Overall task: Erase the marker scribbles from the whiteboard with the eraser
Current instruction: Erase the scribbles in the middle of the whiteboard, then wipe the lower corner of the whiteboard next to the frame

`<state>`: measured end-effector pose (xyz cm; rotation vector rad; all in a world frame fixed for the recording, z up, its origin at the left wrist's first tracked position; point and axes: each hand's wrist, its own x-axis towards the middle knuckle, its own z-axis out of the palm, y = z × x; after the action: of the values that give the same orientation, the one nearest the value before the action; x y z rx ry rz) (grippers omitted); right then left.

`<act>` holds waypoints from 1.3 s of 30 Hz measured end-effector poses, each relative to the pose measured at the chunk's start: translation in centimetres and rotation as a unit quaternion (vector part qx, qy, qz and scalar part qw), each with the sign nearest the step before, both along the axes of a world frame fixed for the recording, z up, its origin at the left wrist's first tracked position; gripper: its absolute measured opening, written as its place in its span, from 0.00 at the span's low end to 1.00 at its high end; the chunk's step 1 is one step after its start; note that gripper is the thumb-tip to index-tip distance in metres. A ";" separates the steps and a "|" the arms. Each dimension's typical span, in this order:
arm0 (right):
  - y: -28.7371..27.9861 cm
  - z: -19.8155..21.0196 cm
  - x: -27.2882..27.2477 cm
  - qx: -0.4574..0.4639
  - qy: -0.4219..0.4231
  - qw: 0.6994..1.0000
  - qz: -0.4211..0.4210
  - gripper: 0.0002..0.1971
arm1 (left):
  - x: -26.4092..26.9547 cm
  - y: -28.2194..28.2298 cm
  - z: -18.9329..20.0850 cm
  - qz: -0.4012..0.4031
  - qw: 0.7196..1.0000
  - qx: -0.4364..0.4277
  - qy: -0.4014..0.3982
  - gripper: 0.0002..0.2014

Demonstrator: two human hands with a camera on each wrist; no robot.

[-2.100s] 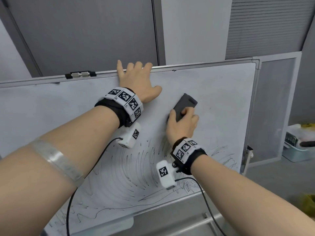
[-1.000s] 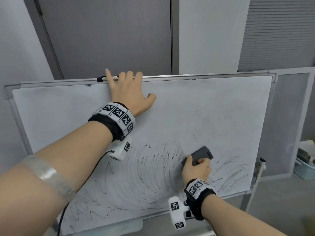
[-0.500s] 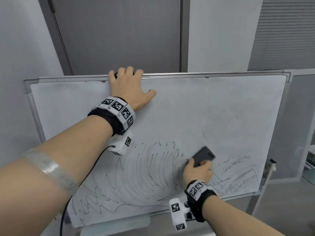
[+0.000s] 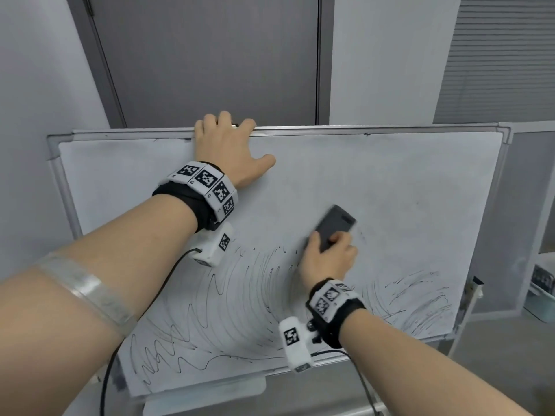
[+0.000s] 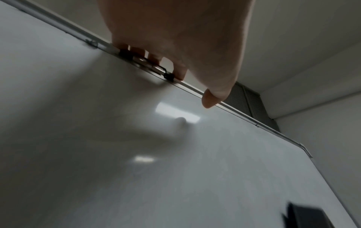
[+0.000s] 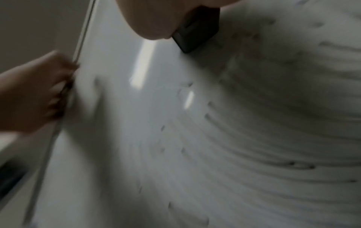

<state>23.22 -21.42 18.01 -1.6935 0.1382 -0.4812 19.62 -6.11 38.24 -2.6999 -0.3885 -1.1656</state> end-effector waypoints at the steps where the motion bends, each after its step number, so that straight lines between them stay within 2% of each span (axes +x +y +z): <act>1: -1.6 -0.7 0.8 0.015 0.051 0.998 -0.032 0.14 | 0.0 0.0 0.1 -0.001 1.000 -0.002 0.004 0.34; 2: -3.6 -2.1 1.8 0.034 0.118 0.991 -0.046 0.15 | -0.1 0.1 0.3 -0.001 1.000 -0.005 0.010 0.35; 4: -7.7 -4.1 3.0 0.152 0.236 0.960 -0.007 0.19 | -0.2 0.2 0.4 -0.002 1.000 -0.010 0.025 0.35; 6: -9.7 -5.0 3.1 0.276 0.263 0.924 0.033 0.36 | -0.2 0.1 0.6 -0.004 0.999 -0.006 0.033 0.35; 7: -9.5 -5.1 3.0 0.297 0.245 0.923 0.015 0.33 | -0.2 0.0 0.5 -0.005 0.999 0.000 0.036 0.35; 8: -8.7 -5.0 2.8 0.234 0.218 0.947 -0.028 0.27 | -0.2 -0.1 0.3 -0.005 0.999 0.004 0.038 0.36; 10: -5.9 -3.5 1.7 0.040 0.158 0.983 -0.085 0.16 | -0.2 -0.4 0.2 -0.007 0.999 0.009 0.038 0.36; 12: -3.1 -1.6 0.8 -0.072 0.019 0.996 -0.040 0.15 | -0.5 -0.1 0.1 -0.018 0.999 0.010 0.037 0.37; 13: -2.1 -0.6 0.7 -0.111 -0.075 0.991 -0.006 0.17 | -0.7 0.3 0.1 -0.029 0.999 0.012 0.034 0.37; 16: -0.8 1.6 0.6 -0.258 -0.299 0.917 0.058 0.26 | -1.7 1.9 0.3 -0.060 0.998 0.006 0.010 0.37; 17: -0.7 1.8 0.8 -0.285 -0.333 0.897 0.059 0.28 | -2.1 2.5 0.1 -0.053 0.999 0.006 0.001 0.36; 18: -0.9 1.5 0.9 -0.297 -0.343 0.889 0.057 0.30 | -2.5 3.1 -0.1 -0.037 0.999 0.012 -0.004 0.35; 20: -1.8 -0.9 1.1 -0.343 -0.347 0.869 0.081 0.32 | -3.2 4.1 -0.7 -0.004 0.999 0.033 -0.010 0.36; 21: -2.4 -2.9 1.0 -0.405 -0.353 0.835 0.117 0.33 | -3.5 4.5 -0.9 0.003 0.999 0.035 -0.006 0.37; 22: -3.1 -5.2 0.7 -0.484 -0.365 0.779 0.161 0.36 | -3.8 4.7 -0.9 0.003 1.000 0.029 0.001 0.39; 24: -4.4 -9.4 0.2 -0.623 -0.382 0.643 0.230 0.43 | -4.0 4.8 -0.7 -0.006 1.000 0.010 0.010 0.42; 25: -4.9 -10.5 0.2 -0.654 -0.380 0.608 0.240 0.46 | -4.0 4.7 -0.5 -0.013 1.000 0.009 0.014 0.42; 26: -5.0 -10.5 0.2 -0.653 -0.384 0.606 0.242 0.47 | -3.9 4.7 -0.4 -0.017 1.000 0.016 0.018 0.42; 27: -4.6 -9.8 0.1 -0.637 -0.396 0.619 0.232 0.47 | -3.9 4.7 -0.5 -0.016 0.999 0.023 0.022 0.41; 28: -3.8 -8.4 -0.1 -0.612 -0.406 0.643 0.214 0.47 | -4.0 4.6 -0.6 -0.014 0.999 0.026 0.021 0.40; 30: -1.6 -4.1 -0.5 -0.525 -0.423 0.714 0.190 0.45 | -3.9 4.2 -1.0 -0.013 1.000 0.026 0.010 0.39; 32: 0.8 1.3 -0.2 -0.426 -0.437 0.775 0.166 0.38 | -3.9 3.7 -1.0 -0.014 0.999 0.032 0.006 0.39; 34: 2.6 5.0 -0.1 -0.369 -0.447 0.802 0.147 0.34 | -4.2 3.5 -0.9 -0.017 0.999 0.036 0.003 0.39; 35: 3.0 5.3 -0.3 -0.367 -0.453 0.799 0.147 0.34 | -4.3 3.5 -0.9 -0.019 0.999 0.036 0.000 0.39; 36: 3.2 4.6 -0.4 -0.389 -0.467 0.779 0.157 0.35 | -4.5 3.6 -0.9 -0.022 0.999 0.034 -0.003 0.38; 37: 3.0 3.0 -0.7 -0.439 -0.486 0.733 0.182 0.37 | -4.6 3.7 -0.9 -0.027 0.999 0.032 -0.003 0.38; 39: 2.1 -1.4 -1.6 -0.577 -0.502 0.587 0.265 0.41 | -4.9 3.9 -0.7 -0.038 0.999 0.033 0.000 0.36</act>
<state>21.59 -19.34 16.60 -2.1923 -1.8514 -1.1163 14.69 -2.18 37.58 -2.6801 -0.2441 -1.1764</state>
